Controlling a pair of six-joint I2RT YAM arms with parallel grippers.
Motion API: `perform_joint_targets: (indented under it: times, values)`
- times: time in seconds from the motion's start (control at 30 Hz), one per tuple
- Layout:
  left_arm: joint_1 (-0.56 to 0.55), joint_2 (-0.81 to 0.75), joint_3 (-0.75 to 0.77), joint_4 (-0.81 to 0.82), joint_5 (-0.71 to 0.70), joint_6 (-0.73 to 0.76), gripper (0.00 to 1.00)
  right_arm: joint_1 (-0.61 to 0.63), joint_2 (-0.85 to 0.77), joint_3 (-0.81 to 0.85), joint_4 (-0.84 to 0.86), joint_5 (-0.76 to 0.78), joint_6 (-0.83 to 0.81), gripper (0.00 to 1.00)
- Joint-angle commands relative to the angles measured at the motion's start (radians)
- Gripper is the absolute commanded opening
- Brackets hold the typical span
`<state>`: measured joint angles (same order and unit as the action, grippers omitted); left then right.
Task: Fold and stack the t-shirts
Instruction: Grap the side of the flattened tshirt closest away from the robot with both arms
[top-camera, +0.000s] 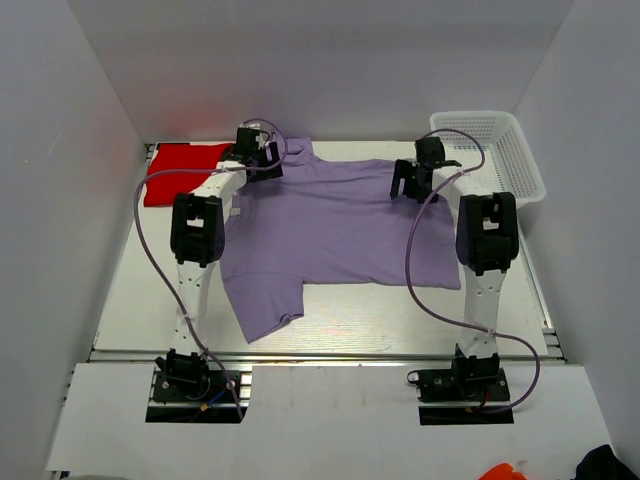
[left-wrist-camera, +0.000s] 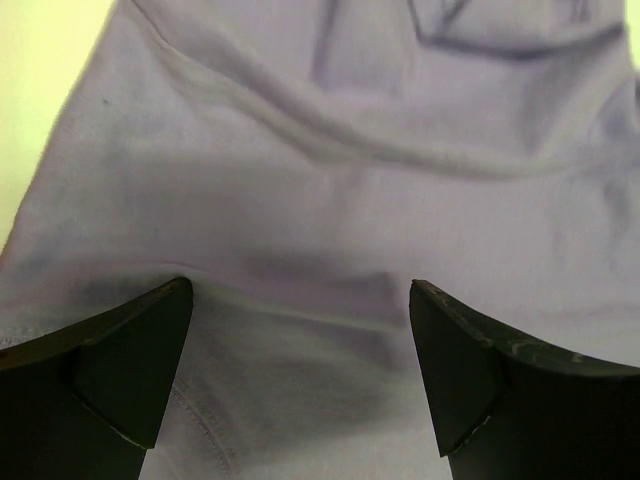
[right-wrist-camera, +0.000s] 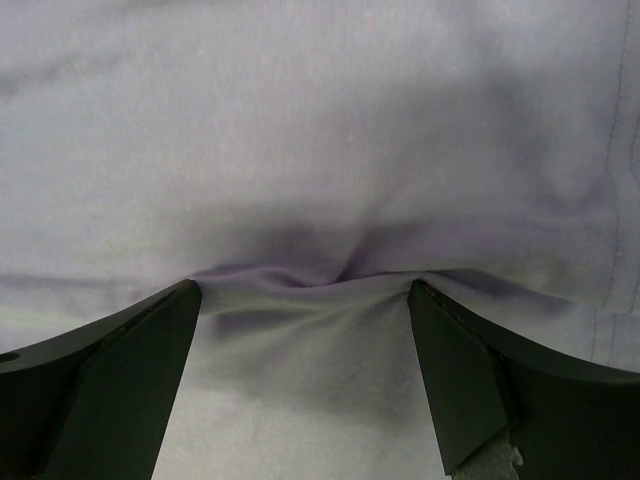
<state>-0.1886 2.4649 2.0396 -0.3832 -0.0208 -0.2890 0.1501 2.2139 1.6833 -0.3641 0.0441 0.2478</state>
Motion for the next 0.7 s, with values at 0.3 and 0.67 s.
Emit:
perform_joint_targets:
  times: [0.3, 0.67]
  values:
    - [0.011, -0.007, 0.027, -0.004, 0.189, 0.014, 1.00, 0.000, -0.046, 0.086, -0.067, -0.087, -0.085, 0.91]
    - [-0.020, -0.616, -0.517, 0.101, 0.185, 0.011, 1.00, 0.029, -0.451, -0.275, 0.129, -0.164, -0.071, 0.91]
